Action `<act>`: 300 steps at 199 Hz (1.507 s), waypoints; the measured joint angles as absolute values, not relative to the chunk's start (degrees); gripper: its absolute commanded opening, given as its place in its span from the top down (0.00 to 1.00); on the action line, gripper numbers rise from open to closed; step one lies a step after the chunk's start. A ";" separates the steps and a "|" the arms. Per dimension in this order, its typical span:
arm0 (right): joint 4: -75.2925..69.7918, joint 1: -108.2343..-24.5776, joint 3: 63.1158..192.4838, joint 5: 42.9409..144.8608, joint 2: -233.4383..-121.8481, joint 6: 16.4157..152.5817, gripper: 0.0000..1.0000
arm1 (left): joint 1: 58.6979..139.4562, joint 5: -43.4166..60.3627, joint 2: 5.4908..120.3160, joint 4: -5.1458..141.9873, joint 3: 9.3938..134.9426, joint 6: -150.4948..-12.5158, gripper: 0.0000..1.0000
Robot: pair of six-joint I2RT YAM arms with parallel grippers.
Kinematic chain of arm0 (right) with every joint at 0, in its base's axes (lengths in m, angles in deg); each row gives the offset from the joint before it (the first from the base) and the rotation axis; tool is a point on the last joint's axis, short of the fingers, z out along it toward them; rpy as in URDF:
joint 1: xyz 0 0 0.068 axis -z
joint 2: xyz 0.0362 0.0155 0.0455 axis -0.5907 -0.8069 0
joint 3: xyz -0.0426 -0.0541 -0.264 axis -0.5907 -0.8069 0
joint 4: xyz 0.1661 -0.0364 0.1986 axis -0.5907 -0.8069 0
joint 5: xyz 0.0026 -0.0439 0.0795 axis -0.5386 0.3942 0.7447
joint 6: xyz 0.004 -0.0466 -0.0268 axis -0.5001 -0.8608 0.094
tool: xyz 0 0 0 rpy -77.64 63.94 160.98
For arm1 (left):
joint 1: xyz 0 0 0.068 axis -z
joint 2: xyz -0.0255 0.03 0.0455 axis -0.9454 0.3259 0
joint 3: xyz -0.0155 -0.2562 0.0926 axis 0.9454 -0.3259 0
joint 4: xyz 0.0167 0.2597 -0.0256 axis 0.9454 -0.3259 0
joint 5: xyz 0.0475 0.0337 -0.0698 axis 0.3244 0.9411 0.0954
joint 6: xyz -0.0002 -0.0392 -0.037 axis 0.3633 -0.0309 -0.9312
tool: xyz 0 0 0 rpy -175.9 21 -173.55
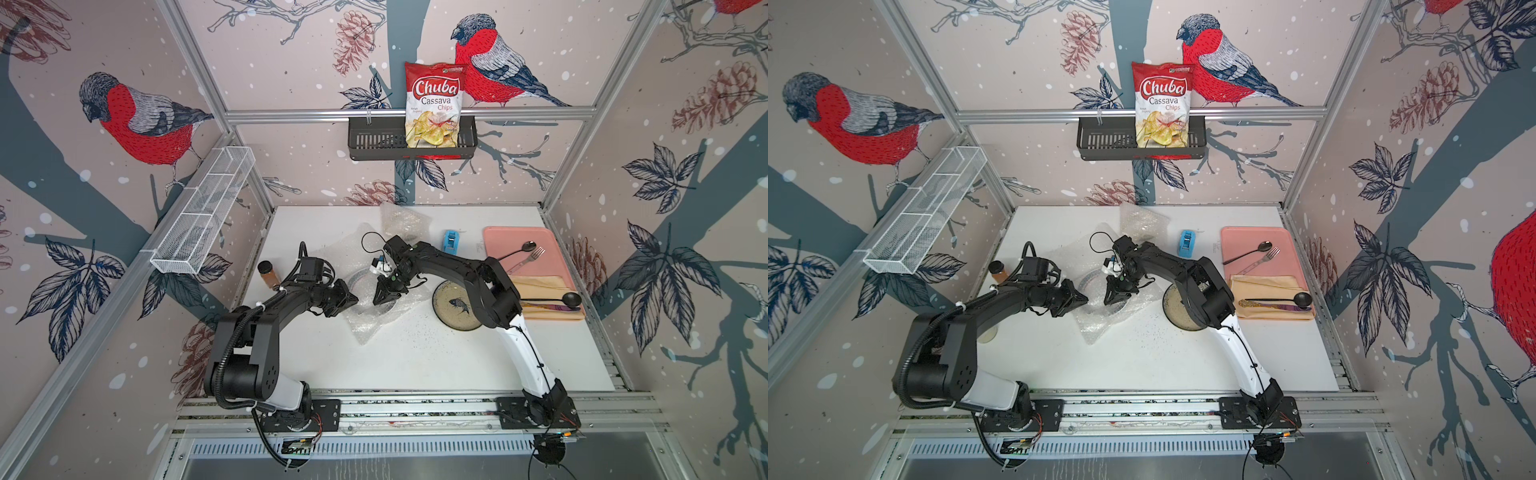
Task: Wrap dinner plates in bubble wrap
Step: Stick the tape on the bubble wrap.
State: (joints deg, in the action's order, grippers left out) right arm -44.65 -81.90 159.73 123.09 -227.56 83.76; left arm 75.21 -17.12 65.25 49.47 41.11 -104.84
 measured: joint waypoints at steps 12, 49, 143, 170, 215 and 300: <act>-44.58 -81.92 159.67 123.07 -227.56 83.80 0.81 | 75.21 -17.06 65.27 48.27 42.26 -104.93 0.91; -44.17 -81.92 159.16 123.09 -227.43 83.95 0.81 | 75.19 -18.59 62.91 48.88 48.27 -105.85 1.00; -43.67 -81.92 158.92 123.38 -227.43 85.07 0.82 | 81.61 -22.59 70.17 55.11 43.66 -109.80 1.00; -43.12 -81.92 158.59 123.57 -227.34 85.24 0.82 | 81.63 -21.08 72.86 56.60 43.58 -110.57 1.00; -42.53 -82.03 157.96 123.68 -227.10 85.27 0.82 | 81.52 -18.30 77.01 59.73 43.68 -112.10 1.00; -36.50 -83.29 150.07 116.49 -220.46 86.67 0.73 | 80.50 -21.14 77.21 73.71 35.69 -113.69 1.00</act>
State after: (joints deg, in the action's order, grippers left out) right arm -36.50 -83.29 150.07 116.49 -220.46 86.67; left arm 80.50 -21.14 77.21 73.71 35.69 -113.69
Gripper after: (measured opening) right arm 0.249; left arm 0.033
